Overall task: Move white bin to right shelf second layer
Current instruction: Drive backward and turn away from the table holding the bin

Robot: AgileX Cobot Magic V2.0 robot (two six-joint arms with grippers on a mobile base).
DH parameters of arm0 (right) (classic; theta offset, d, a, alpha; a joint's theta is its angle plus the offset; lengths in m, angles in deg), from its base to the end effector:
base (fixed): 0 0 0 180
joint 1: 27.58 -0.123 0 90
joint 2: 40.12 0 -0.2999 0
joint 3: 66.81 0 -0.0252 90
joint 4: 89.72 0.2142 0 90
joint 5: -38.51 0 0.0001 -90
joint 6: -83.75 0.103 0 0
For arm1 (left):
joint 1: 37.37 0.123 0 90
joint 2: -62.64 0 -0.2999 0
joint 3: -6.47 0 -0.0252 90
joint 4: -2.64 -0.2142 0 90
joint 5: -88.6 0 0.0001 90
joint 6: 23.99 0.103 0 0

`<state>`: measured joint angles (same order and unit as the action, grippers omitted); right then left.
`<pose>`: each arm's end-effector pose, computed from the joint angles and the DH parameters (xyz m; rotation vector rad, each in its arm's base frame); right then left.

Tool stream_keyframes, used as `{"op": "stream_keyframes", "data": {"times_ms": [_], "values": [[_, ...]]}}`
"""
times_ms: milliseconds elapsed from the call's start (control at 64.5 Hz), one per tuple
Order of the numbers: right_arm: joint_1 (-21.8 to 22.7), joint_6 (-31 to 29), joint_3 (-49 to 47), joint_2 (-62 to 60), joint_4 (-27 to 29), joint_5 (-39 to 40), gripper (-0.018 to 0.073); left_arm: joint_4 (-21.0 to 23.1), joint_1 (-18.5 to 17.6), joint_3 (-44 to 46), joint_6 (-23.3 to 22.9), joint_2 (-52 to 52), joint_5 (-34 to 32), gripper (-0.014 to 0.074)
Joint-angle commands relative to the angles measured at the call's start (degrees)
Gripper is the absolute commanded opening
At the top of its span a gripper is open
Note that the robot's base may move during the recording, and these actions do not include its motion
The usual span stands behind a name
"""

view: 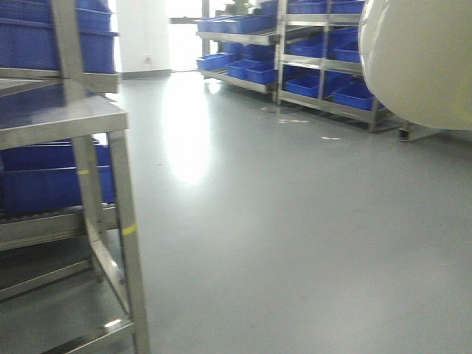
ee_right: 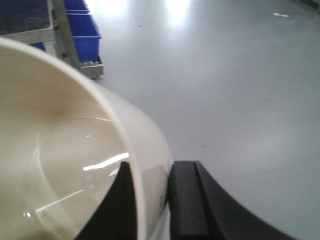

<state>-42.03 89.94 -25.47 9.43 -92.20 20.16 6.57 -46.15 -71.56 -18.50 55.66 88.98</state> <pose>0.1139 0.0279 0.3391 -0.1676 1.9041 0.2029 0.0160 -0.0025 0.2114 0.1347 1.4851 -0.1021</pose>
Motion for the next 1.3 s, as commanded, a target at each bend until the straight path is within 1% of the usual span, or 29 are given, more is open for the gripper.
{"op": "stream_keyframes", "data": {"times_ms": [0,1286], "values": [[0.42,0.02,-1.93,-0.56,-0.18,6.04,0.0056,0.29,0.0,-1.9,-0.43,0.76,-4.99,0.0085],[0.42,0.02,-1.93,-0.56,-0.18,6.04,0.0056,0.29,0.0,-1.9,-0.43,0.76,-4.99,0.0085]]}}
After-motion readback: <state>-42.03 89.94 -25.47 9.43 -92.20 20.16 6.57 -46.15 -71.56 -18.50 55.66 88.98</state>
